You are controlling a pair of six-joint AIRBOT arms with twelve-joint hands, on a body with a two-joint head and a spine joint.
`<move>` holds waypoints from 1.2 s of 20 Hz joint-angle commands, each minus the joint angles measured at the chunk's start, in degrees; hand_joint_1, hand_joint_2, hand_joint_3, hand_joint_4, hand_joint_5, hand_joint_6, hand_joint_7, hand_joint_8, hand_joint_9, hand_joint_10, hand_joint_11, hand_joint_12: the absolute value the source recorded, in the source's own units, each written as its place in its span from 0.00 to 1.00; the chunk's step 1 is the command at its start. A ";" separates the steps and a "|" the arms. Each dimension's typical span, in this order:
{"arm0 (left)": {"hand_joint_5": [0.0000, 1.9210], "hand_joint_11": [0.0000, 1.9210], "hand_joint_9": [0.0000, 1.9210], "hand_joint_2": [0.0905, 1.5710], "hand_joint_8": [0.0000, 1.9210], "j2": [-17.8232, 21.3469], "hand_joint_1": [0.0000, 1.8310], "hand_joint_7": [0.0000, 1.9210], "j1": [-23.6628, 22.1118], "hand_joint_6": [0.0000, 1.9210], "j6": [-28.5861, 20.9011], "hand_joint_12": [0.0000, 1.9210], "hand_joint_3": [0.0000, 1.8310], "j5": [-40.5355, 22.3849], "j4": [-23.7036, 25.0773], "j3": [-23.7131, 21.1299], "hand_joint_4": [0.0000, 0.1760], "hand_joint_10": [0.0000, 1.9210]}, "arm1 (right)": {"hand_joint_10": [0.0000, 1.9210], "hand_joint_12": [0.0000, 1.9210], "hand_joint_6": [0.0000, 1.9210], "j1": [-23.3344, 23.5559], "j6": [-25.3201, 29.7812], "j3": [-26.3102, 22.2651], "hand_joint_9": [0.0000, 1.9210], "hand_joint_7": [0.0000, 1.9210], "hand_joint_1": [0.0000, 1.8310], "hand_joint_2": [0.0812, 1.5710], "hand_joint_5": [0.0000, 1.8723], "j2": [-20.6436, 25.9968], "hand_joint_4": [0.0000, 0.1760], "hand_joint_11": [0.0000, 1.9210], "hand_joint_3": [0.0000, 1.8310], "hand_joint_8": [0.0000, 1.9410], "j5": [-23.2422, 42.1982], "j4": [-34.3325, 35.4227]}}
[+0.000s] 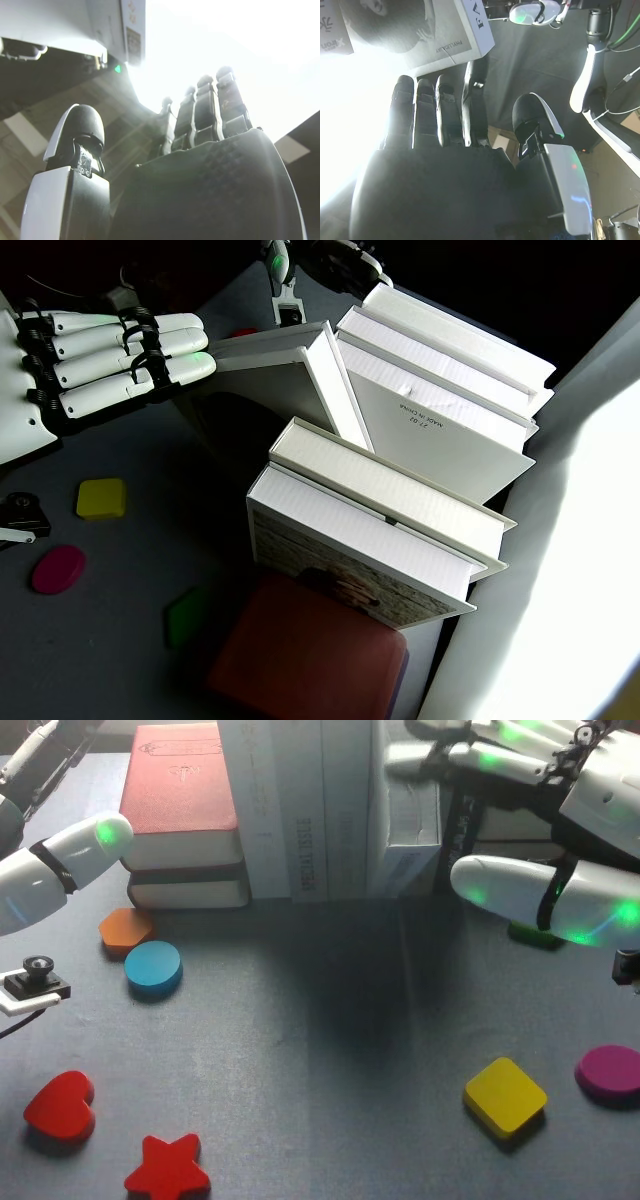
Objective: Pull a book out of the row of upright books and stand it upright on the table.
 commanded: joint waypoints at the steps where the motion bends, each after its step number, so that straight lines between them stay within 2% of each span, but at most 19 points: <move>1: 0.03 0.00 0.00 0.83 0.00 0.00 0.20 0.00 -0.35 0.00 -0.43 0.00 0.00 -7.23 -0.91 -0.07 0.35 0.00 | 0.00 0.00 0.01 0.77 0.42 0.13 0.00 0.00 0.16 0.93 0.00 0.60 0.38 0.00 0.00 0.00 7.79 1.70; 2: 0.03 0.00 0.00 0.84 0.00 -0.01 0.19 0.00 -0.35 0.00 -0.43 0.00 0.00 -7.22 -0.94 -0.06 0.35 0.00 | 0.00 0.00 0.00 0.77 0.42 0.10 0.00 0.00 0.21 0.91 0.00 1.27 0.63 0.00 0.00 0.00 7.87 1.38; 3: 0.02 0.00 0.00 0.84 0.00 -0.02 0.19 0.00 -0.35 0.00 -0.43 0.00 0.00 -7.22 -0.98 -0.06 0.38 0.00 | 0.00 0.00 0.00 0.78 0.45 0.07 0.00 0.00 0.39 0.82 0.00 1.76 0.73 0.00 0.00 0.00 7.87 1.09; 8: 0.03 0.00 0.00 0.83 0.00 -0.35 0.18 0.00 -0.17 0.00 -0.35 0.00 0.00 -7.19 -1.73 -0.03 0.50 0.00 | 0.00 0.00 0.00 3.26 2.53 0.80 0.00 0.00 0.41 0.81 0.00 3.98 0.78 0.00 0.00 0.00 4.71 -2.77; 9: 0.02 0.00 0.00 0.83 0.00 -0.74 0.16 0.00 0.08 0.00 -0.36 0.00 0.00 -7.19 -2.34 0.24 0.47 0.00 | 0.00 0.00 0.00 4.93 3.99 1.83 0.00 0.00 0.53 0.75 0.00 3.85 0.32 0.00 0.00 0.00 2.13 -4.69; 10: 0.02 0.00 0.00 0.83 0.00 -1.01 0.16 0.00 0.16 0.00 -0.37 0.00 0.00 -7.12 -2.63 0.43 0.47 0.00 | 0.00 0.00 0.00 6.09 4.62 2.30 0.00 0.00 0.53 0.75 0.00 3.77 0.32 0.00 0.00 0.00 0.45 -5.79; 11: 0.02 0.00 0.00 0.84 0.00 -1.29 0.16 0.00 0.18 0.00 -0.45 0.00 0.00 -6.91 -2.98 0.63 0.50 0.00 | 0.00 0.00 0.00 8.51 5.47 2.99 0.00 0.00 0.58 0.74 0.00 3.70 0.46 0.00 0.00 0.00 -2.65 -8.12; 12: 0.02 0.00 0.00 0.83 0.00 -1.43 0.14 0.00 0.26 0.00 -0.46 0.00 0.00 -6.80 -3.29 0.73 0.53 0.00 | 0.00 0.00 0.00 10.73 5.76 3.38 0.00 0.00 0.62 0.74 0.00 3.67 0.47 0.00 0.00 0.00 -5.41 -10.06; 13: 0.02 0.00 0.00 0.84 0.00 -1.58 0.14 0.00 0.57 0.00 -0.46 0.00 0.00 -6.76 -3.77 0.80 0.52 0.00 | 0.00 0.00 0.00 12.83 5.93 3.63 0.00 0.00 0.63 0.74 0.00 3.55 0.67 0.00 0.00 0.00 -8.71 -12.59; 14: 0.02 0.00 0.00 0.84 0.00 -1.92 0.14 0.00 0.92 0.00 -0.56 0.00 0.00 -6.75 -4.54 1.04 0.50 0.00 | 0.00 0.00 0.00 15.42 6.29 3.89 0.00 0.00 0.66 0.74 0.00 3.24 0.52 0.00 0.00 0.00 -12.01 -15.57; 15: 0.02 0.00 0.00 0.84 0.00 -2.48 0.14 0.00 1.02 0.00 -0.72 0.00 0.00 -6.53 -4.97 1.52 0.46 0.00 | 0.00 0.00 0.00 17.85 7.09 4.22 0.00 0.00 0.65 0.74 0.00 2.84 0.53 0.00 0.00 0.00 -15.24 -19.45; 16: 0.02 0.00 0.00 0.84 0.00 -2.97 0.16 0.00 1.02 0.00 -1.04 0.00 0.00 -6.10 -5.04 2.03 0.53 0.00 | 0.00 0.00 0.00 20.11 8.04 4.51 0.00 0.00 0.66 0.73 0.00 2.37 0.25 0.00 0.00 0.00 -18.00 -22.91; 17: 0.02 0.00 0.00 0.84 0.00 -3.35 0.16 0.00 1.02 0.00 -1.28 0.00 0.00 -5.67 -5.06 2.50 0.47 0.00 | 0.00 0.00 0.00 22.23 9.60 4.85 0.00 0.00 0.66 0.73 0.00 1.81 0.41 0.00 0.00 0.00 -20.55 -26.78; 19: 0.02 0.00 0.00 0.84 0.00 -3.59 0.16 0.00 1.02 0.00 -1.38 0.00 0.00 -5.18 -5.22 2.81 0.44 0.00 | 0.00 0.00 0.00 26.82 13.44 5.13 0.00 0.00 0.66 0.72 0.00 0.48 0.48 0.00 0.00 0.00 -26.34 -36.95; 20: 0.02 0.00 0.00 0.85 0.00 -3.71 0.16 0.00 1.02 0.00 -1.38 0.00 0.00 -5.09 -5.27 2.89 0.41 0.00 | 0.00 0.00 0.00 28.22 15.94 5.10 0.00 0.00 0.67 0.70 0.00 0.40 0.75 0.00 0.00 0.00 -29.24 -42.44; 21: 0.03 0.00 0.00 0.85 0.00 -3.84 0.18 0.00 1.02 0.00 -1.37 0.00 0.00 -4.97 -5.32 3.00 0.40 0.00 | 0.00 0.00 0.00 29.56 18.71 5.11 0.00 0.00 0.70 0.68 0.00 0.40 0.61 0.00 0.00 0.00 -31.42 -47.73; 22: 0.03 0.00 0.00 0.85 0.00 -4.12 0.18 0.00 1.02 0.00 -1.32 0.00 0.00 -4.77 -5.49 3.16 0.40 0.00 | 0.00 0.00 0.00 30.93 20.90 5.11 0.00 0.00 0.70 0.68 0.00 0.36 0.61 0.00 0.00 0.00 -33.19 -52.25; 23: 0.03 0.00 0.00 0.85 0.00 -4.50 0.19 0.00 1.02 0.00 -1.38 0.00 0.00 -4.65 -5.58 3.41 0.39 0.00 | 0.00 0.00 0.00 31.52 22.05 5.10 0.00 0.00 0.72 0.67 0.00 0.13 0.81 0.00 0.00 0.00 -34.05 -54.73; 24: 0.03 0.00 0.00 0.85 0.00 -4.76 0.19 0.00 1.02 0.00 -1.48 0.00 0.00 -4.51 -5.58 3.58 0.38 0.00 | 0.00 0.00 0.00 31.53 22.21 4.98 0.00 0.00 0.72 0.68 0.00 0.13 0.79 0.00 0.00 0.00 -34.06 -54.91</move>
